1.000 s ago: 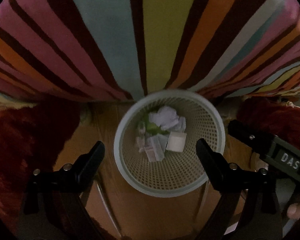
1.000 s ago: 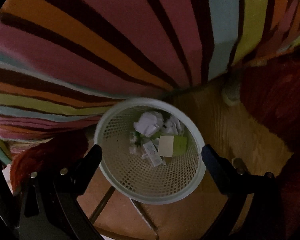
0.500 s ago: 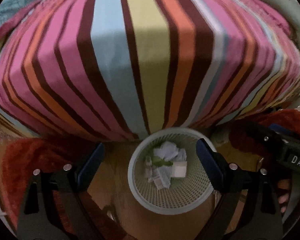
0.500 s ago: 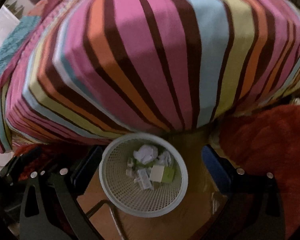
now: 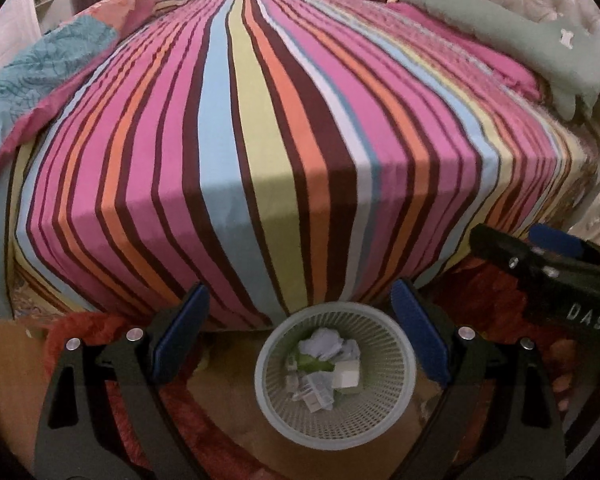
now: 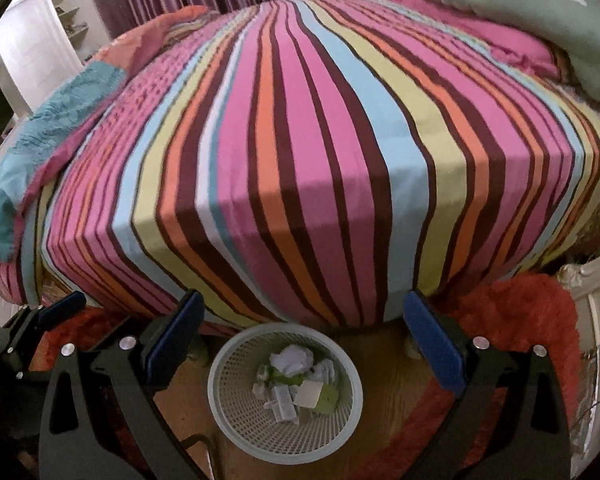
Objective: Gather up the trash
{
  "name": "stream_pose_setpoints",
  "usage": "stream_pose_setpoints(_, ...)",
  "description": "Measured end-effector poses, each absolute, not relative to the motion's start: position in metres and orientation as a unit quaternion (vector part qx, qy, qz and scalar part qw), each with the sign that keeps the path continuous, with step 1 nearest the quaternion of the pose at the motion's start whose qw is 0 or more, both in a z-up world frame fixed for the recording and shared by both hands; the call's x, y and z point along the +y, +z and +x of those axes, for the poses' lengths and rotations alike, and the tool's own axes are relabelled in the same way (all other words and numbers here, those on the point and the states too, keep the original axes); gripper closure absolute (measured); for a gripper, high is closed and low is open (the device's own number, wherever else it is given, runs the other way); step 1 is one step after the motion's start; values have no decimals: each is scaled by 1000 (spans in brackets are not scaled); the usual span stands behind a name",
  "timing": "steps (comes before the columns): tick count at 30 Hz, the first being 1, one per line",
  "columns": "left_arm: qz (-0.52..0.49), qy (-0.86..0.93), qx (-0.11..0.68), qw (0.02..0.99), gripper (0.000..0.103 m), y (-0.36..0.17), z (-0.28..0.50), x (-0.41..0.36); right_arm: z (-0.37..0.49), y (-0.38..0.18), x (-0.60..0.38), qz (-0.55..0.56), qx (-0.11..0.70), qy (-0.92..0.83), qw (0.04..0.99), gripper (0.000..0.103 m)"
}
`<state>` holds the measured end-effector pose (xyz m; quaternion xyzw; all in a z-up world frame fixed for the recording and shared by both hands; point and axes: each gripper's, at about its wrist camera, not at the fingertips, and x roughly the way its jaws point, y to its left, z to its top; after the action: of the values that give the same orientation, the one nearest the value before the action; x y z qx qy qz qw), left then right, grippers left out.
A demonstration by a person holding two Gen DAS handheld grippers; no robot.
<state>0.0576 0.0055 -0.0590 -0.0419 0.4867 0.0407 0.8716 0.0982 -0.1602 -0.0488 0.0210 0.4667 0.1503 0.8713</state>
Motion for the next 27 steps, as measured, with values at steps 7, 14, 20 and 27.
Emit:
stream_pose_setpoints(7, -36, 52, 451, 890, 13, -29, 52, 5, 91, -17, -158, 6, 426, 154, 892, 8)
stream_pose_setpoints(14, -41, 64, 439, 895, 13, -15, 50, 12, 89, 0, -164, 13, 402, 141, 904, 8)
stream_pose_setpoints(20, -52, 70, 426, 900, 13, -2, 49, 17, 89, 12, -170, 12, 381, 128, 916, 8)
stream_pose_setpoints(27, -45, 75, 412, 907, 13, 12, 47, 15, 86, 22, -171, 13, 365, 126, 922, 8)
